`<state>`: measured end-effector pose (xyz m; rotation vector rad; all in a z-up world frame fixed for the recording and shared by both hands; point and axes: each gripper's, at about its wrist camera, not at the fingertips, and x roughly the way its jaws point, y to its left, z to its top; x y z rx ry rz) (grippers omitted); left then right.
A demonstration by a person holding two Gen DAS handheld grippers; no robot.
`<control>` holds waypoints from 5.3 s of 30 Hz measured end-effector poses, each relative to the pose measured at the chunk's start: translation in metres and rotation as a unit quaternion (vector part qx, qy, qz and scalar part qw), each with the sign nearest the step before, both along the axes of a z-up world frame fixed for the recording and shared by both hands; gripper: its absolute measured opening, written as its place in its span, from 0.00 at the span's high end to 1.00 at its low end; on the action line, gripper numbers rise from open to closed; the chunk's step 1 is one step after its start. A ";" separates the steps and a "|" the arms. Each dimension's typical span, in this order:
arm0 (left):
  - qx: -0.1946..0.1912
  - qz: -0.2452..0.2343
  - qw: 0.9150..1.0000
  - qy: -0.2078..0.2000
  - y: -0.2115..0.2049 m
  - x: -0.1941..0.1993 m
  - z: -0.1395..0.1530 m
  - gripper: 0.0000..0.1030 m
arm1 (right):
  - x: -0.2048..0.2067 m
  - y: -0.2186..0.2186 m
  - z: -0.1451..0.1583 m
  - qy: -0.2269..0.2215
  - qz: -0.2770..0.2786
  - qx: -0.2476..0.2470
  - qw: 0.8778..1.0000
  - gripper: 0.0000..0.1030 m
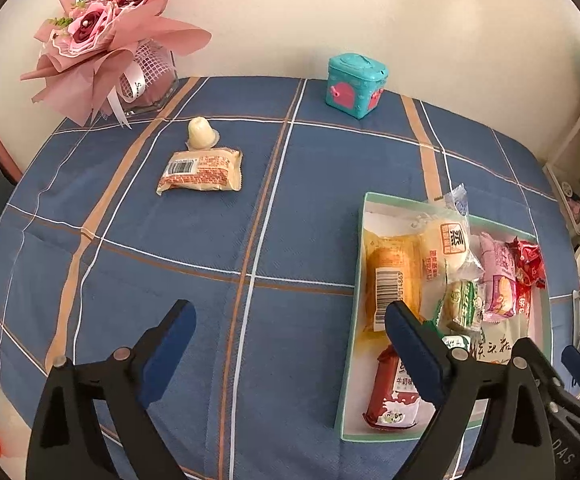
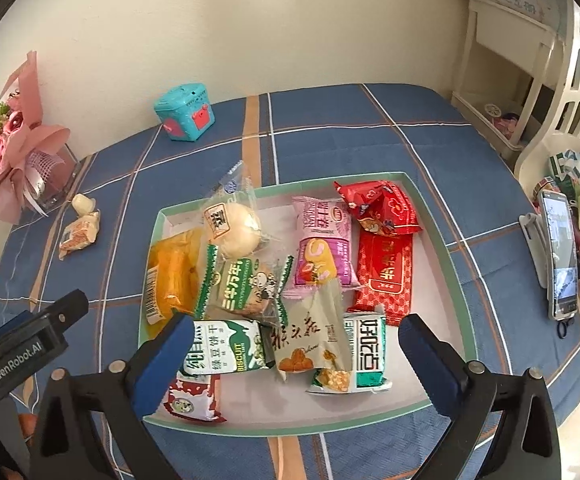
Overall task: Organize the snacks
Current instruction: 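Move both open grippers away from the tray toward the pudding cup, then position left gripper around the pudding cup while right approaches the bread bag, then grasp the white pudding cup with left gripper while right grasps cream bread bag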
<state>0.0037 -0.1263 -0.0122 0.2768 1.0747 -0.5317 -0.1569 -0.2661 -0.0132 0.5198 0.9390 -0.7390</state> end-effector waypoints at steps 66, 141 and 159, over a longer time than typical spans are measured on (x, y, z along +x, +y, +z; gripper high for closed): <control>-0.048 0.073 0.996 0.034 0.101 0.258 -0.068 0.07 | 0.300 0.068 -0.059 -0.038 0.248 0.010 0.968 0.00; -0.007 -0.024 0.999 0.034 -0.016 0.291 -0.099 0.07 | 0.320 0.005 -0.098 0.055 0.235 0.000 0.970 0.33; 0.023 -0.034 0.999 0.013 -0.048 0.306 -0.112 0.35 | 0.306 -0.018 -0.099 0.052 0.223 -0.001 0.973 0.45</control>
